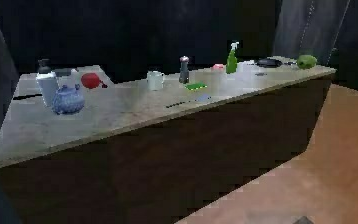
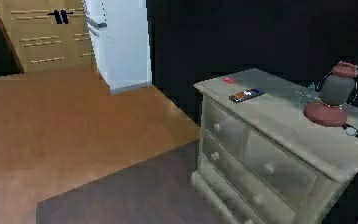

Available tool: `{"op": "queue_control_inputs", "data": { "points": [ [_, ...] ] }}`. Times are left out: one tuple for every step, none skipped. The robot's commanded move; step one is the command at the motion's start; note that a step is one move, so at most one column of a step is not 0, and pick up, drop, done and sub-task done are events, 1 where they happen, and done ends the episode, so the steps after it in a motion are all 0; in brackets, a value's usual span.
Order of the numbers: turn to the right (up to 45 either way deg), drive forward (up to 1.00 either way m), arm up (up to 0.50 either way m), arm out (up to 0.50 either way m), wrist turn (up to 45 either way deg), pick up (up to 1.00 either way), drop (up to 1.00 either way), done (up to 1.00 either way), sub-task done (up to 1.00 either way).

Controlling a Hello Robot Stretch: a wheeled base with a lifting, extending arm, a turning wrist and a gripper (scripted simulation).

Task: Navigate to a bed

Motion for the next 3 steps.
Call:
{"op": "queue_control_inputs", "data": {
  "points": [
    [-45.0, 0.00, 0.00, 0.00, 0.0, 0.00, 0.00, 0.00, 0.00],
    [-45.0, 0.00, 0.00, 0.00, 0.0, 0.00, 0.00, 0.00, 0.00],
    [-45.0, 0.00, 0.00, 0.00, 0.0, 0.00, 0.00, 0.00, 0.00]
  ]
}}
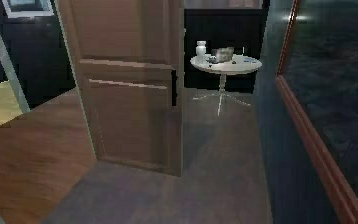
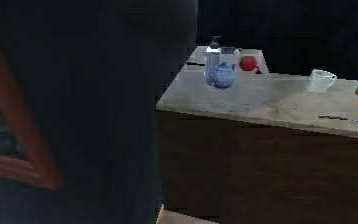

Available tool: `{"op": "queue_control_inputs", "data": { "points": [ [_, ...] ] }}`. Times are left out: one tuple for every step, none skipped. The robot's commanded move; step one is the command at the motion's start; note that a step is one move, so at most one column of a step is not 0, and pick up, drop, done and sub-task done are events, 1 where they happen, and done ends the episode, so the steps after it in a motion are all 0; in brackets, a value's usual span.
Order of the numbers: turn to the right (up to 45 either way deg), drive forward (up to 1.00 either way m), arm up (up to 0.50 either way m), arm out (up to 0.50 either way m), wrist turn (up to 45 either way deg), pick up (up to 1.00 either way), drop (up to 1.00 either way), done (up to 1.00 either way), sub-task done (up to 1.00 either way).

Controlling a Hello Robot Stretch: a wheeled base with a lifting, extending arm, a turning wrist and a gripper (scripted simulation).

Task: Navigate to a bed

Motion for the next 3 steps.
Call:
{"op": "queue_control_inputs", "data": {
  "points": [
    [-33.0, 0.00, 0.00, 0.00, 0.0, 0.00, 0.00, 0.00, 0.00],
    [0.0, 0.70, 0.00, 0.00, 0.0, 0.00, 0.00, 0.00, 0.00],
    [0.0, 0.85, 0.00, 0.00, 0.0, 0.00, 0.00, 0.00, 0.00]
  ]
}}
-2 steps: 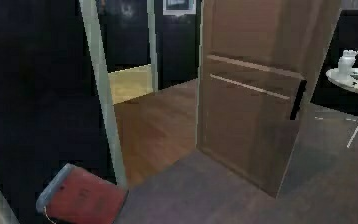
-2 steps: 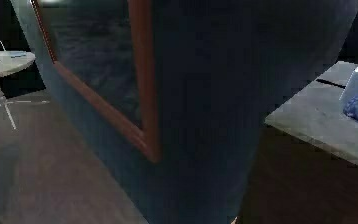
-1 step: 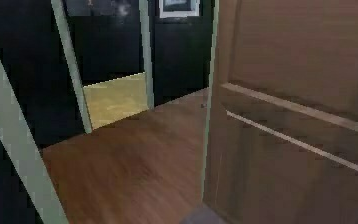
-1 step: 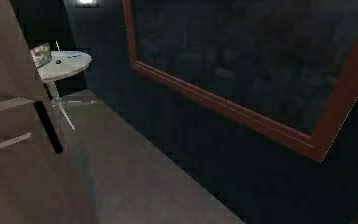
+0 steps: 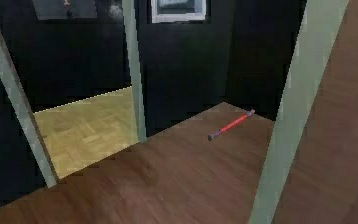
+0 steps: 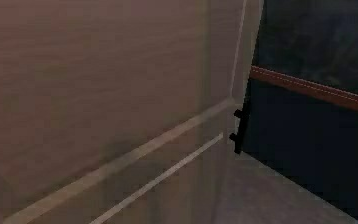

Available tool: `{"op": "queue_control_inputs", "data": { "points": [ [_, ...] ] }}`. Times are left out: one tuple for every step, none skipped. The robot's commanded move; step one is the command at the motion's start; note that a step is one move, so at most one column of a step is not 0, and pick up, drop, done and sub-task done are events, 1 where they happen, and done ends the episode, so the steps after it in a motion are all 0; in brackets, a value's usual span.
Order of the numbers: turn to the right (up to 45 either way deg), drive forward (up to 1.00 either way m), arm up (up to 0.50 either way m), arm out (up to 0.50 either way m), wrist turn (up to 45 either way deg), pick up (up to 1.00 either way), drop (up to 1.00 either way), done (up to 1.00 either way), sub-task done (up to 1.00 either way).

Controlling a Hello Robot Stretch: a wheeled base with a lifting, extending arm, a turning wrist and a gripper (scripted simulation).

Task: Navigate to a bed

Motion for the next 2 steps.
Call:
{"op": "queue_control_inputs", "data": {
  "points": [
    [-30.0, 0.00, 0.00, 0.00, 0.0, 0.00, 0.00, 0.00, 0.00],
    [0.0, 0.05, 0.00, 0.00, 0.0, 0.00, 0.00, 0.00, 0.00]
  ]
}}
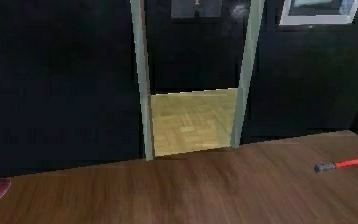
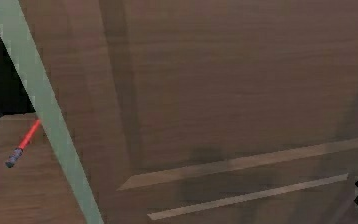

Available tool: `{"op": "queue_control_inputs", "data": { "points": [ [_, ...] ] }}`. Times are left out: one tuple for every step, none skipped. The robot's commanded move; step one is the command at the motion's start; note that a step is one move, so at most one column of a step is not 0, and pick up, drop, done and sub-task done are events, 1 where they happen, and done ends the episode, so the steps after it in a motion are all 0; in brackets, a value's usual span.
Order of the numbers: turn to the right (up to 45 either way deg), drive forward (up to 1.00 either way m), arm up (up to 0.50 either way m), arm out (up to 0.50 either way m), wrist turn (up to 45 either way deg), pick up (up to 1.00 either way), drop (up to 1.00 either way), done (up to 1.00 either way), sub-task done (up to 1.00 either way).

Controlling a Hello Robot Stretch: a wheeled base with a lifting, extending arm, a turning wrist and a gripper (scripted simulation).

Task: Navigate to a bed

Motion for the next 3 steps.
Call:
{"op": "queue_control_inputs", "data": {
  "points": [
    [3.0, 0.00, 0.00, 0.00, 0.0, 0.00, 0.00, 0.00, 0.00],
    [30.0, 0.00, 0.00, 0.00, 0.0, 0.00, 0.00, 0.00, 0.00],
    [0.0, 0.20, 0.00, 0.00, 0.0, 0.00, 0.00, 0.00, 0.00]
  ]
}}
